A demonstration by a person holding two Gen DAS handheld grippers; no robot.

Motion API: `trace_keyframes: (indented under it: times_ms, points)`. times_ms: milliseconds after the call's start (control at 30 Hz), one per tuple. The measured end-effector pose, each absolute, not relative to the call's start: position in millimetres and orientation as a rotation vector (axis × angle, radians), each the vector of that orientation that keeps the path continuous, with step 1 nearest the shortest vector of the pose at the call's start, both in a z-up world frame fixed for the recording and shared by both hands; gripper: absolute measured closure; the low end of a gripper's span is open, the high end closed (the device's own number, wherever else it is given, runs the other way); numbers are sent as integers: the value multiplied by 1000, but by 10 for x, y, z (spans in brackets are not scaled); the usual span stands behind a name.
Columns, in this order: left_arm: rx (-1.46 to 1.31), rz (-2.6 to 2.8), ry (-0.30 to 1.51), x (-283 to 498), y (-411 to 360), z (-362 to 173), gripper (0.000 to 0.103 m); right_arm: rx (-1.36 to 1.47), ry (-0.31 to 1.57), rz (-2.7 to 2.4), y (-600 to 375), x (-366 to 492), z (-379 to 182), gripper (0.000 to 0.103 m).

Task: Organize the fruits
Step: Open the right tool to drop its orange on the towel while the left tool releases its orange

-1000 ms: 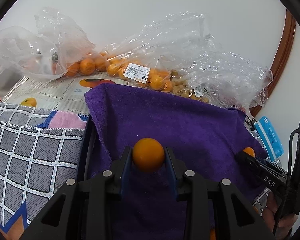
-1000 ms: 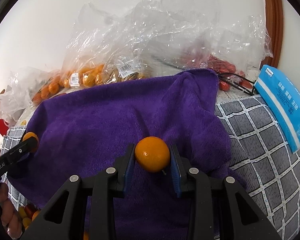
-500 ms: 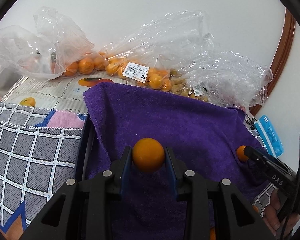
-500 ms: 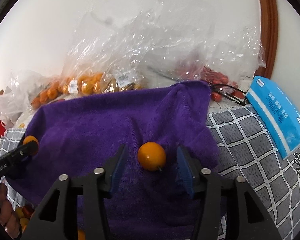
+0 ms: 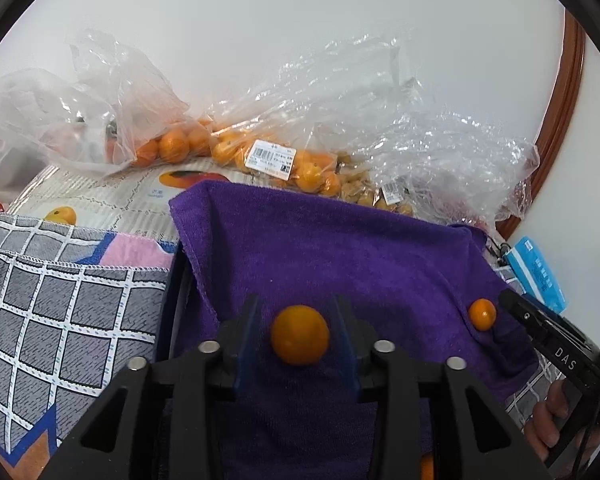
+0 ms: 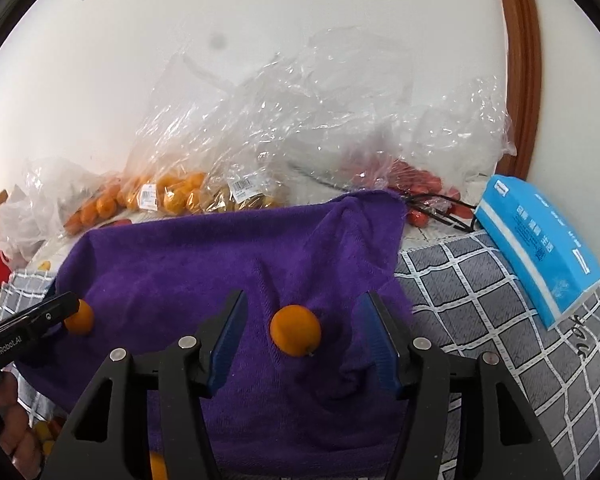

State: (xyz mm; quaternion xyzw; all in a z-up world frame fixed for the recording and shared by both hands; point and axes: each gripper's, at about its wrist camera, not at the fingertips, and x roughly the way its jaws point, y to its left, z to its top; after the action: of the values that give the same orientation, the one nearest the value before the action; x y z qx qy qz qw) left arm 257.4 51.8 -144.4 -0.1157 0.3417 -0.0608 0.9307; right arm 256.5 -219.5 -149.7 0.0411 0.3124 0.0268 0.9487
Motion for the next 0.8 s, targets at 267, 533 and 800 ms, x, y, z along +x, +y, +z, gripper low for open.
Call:
trace_keyframes:
  times_ms: [267,533,800]
  points:
    - [-246,-102,634,2514,558,-1357,52,108,608,35,-2264,2554,-1472,45]
    - [-228,-54,584,2455,577,-1287,51,176,681,72,-2363,2621,-1488,45]
    - [-223,-81,610,2471,567,-1290,51,123,689,142,-2204,2475,-1313,45]
